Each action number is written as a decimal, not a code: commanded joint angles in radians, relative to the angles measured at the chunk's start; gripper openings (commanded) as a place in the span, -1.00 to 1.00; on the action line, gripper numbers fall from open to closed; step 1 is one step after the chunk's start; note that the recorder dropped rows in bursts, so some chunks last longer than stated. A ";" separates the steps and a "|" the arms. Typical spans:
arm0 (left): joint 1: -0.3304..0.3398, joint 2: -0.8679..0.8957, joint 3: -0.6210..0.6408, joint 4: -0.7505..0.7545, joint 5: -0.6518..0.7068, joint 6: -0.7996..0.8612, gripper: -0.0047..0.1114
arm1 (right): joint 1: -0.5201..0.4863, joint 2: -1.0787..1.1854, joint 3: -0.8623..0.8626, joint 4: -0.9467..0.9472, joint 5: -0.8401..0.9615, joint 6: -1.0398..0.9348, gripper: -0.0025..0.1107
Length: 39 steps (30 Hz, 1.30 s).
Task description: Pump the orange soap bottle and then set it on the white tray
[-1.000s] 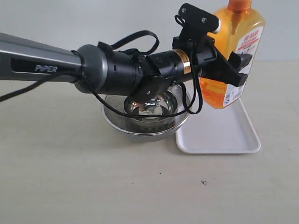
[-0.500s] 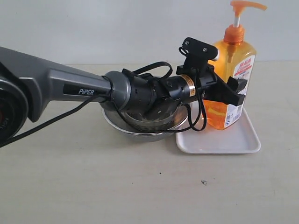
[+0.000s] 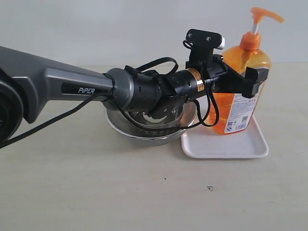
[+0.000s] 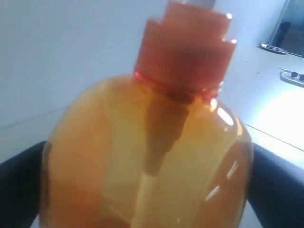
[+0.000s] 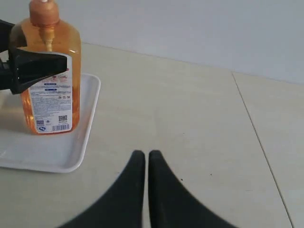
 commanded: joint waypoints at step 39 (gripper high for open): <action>-0.034 -0.427 -0.005 0.232 1.007 0.291 -0.84 | -0.003 0.288 0.007 -0.158 -0.409 0.249 -0.96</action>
